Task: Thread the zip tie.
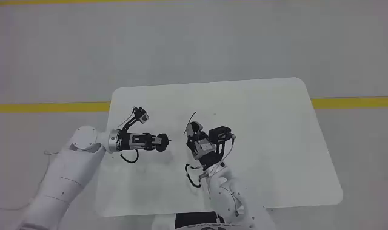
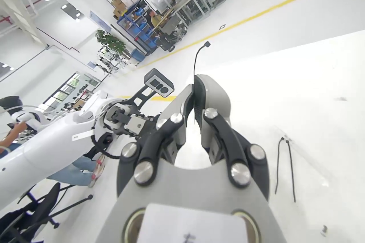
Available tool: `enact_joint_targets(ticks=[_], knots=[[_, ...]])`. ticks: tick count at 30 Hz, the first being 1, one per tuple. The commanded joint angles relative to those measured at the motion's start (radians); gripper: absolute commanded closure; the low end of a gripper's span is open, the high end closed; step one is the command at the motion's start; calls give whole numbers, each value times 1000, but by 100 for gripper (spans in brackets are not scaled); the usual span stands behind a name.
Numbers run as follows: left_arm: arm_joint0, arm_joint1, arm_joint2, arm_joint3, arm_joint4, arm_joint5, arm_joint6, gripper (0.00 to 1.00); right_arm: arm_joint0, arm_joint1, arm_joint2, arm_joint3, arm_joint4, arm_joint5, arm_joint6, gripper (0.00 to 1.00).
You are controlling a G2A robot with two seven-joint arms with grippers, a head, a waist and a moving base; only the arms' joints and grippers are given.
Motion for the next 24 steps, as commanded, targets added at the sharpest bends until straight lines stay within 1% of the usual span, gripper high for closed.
enact_joint_targets(ticks=[1, 5, 20, 21, 23, 24], knots=[[0, 0, 0, 0, 0, 0, 0, 100, 19, 8, -25, 19, 6, 22, -43, 100], [0, 0, 0, 0, 0, 0, 0, 100, 48, 26, -67, 37, 43, 71, -84, 100], [0, 0, 0, 0, 0, 0, 0, 100, 48, 26, -67, 37, 43, 71, -84, 100], [1, 0, 0, 0, 2, 1, 9, 100, 48, 26, -67, 37, 43, 71, -84, 100], [13, -2, -1, -4, 2, 0, 71, 100, 48, 26, -67, 37, 43, 71, -84, 100], [21, -3, -4, -6, -4, 0, 91, 100, 48, 26, -67, 37, 43, 71, -84, 100]])
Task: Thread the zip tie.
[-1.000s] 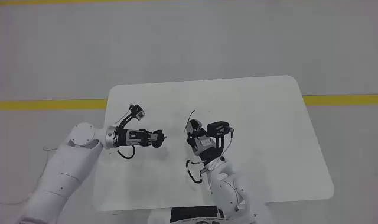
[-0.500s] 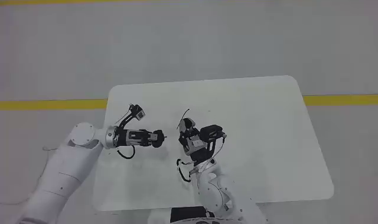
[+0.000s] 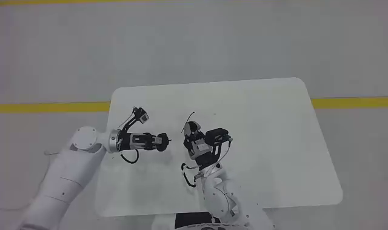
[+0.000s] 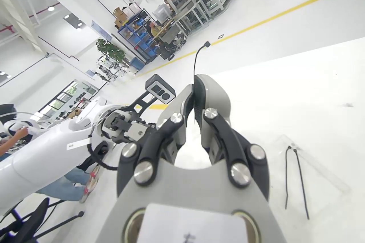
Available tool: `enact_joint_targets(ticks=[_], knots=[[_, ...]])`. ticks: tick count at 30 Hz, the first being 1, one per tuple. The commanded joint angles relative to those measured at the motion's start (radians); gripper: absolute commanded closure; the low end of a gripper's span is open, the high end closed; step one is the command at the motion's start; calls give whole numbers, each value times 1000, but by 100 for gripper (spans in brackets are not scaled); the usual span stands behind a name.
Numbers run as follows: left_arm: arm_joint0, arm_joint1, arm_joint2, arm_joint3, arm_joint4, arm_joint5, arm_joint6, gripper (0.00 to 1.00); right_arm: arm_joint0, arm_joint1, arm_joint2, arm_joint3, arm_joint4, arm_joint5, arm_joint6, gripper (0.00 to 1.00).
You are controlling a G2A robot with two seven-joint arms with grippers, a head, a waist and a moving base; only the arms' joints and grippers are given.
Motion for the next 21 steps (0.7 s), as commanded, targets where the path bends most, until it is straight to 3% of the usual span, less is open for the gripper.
enact_joint_targets(ticks=[1, 10, 18, 21], knots=[[13, -2, -8, 1, -10, 0, 51, 100, 0, 0, 0, 0, 0, 0, 0, 100], [62, -32, -66, -47, 65, 0, 206, 100, 0, 0, 0, 0, 0, 0, 0, 100], [70, -70, -99, -43, 84, 0, 209, 100, 0, 0, 0, 0, 0, 0, 0, 100], [70, -71, -99, -42, 81, 0, 205, 100, 0, 0, 0, 0, 0, 0, 0, 100]])
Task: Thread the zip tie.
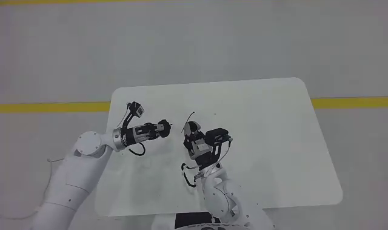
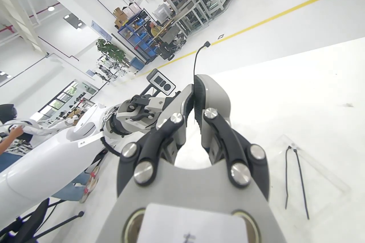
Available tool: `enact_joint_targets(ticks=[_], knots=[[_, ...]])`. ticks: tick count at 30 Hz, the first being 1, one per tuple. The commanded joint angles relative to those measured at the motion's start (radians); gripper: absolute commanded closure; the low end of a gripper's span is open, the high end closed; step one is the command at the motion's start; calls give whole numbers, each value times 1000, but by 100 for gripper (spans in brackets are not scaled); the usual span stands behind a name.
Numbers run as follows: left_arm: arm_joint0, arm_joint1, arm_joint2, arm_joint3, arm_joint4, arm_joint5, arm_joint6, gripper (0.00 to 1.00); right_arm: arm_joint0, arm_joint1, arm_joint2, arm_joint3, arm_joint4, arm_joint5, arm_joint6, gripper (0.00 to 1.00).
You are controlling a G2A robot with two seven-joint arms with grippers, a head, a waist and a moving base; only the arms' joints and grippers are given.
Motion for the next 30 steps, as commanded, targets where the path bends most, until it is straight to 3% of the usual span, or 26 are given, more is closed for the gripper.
enact_joint_targets(ticks=[1, 21, 30], knots=[[0, 0, 0, 0, 0, 0, 0, 100, 0, 0, 0, 0, 0, 0, 0, 100], [0, 0, 0, 0, 0, 0, 0, 100, 4, 1, 2, 1, 1, -2, 3, 100], [0, 0, 0, 0, 0, 0, 0, 100, 67, -6, -56, 53, -124, 18, -44, 100]])
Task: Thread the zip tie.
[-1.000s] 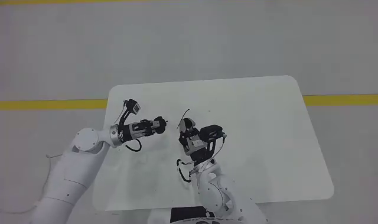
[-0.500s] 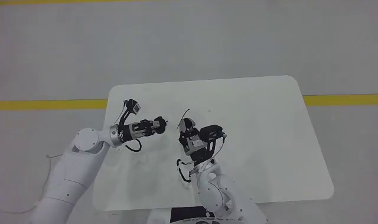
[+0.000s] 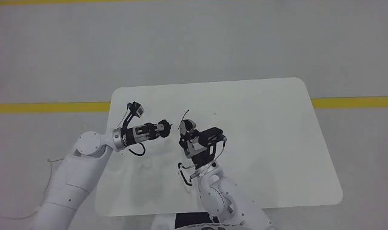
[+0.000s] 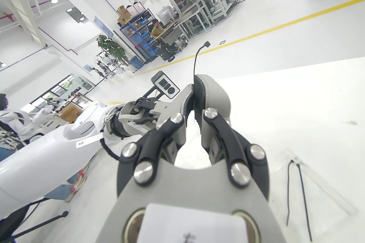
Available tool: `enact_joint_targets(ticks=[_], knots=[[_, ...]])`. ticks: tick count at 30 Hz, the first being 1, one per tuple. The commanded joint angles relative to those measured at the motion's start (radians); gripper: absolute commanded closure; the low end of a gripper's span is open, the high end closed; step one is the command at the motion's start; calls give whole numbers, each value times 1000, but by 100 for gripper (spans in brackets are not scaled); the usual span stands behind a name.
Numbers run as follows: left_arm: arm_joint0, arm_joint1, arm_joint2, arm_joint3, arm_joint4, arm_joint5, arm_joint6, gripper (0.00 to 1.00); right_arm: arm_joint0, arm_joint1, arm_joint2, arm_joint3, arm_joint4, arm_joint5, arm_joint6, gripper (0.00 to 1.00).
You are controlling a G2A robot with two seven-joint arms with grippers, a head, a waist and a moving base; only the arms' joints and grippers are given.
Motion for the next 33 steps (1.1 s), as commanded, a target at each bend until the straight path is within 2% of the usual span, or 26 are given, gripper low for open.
enact_joint_targets(ticks=[1, 7, 20, 33], knots=[[0, 0, 0, 0, 0, 0, 0, 100, 18, -2, -16, 18, -32, 9, -10, 100], [0, 0, 0, 0, 0, 0, 0, 100, 51, -9, -39, 56, -84, 44, -60, 100], [0, 0, 0, 0, 0, 0, 0, 100, 67, -10, -38, 62, -94, 38, -42, 100], [0, 0, 0, 0, 0, 0, 0, 100, 109, -22, -48, 120, -92, 53, -54, 100]])
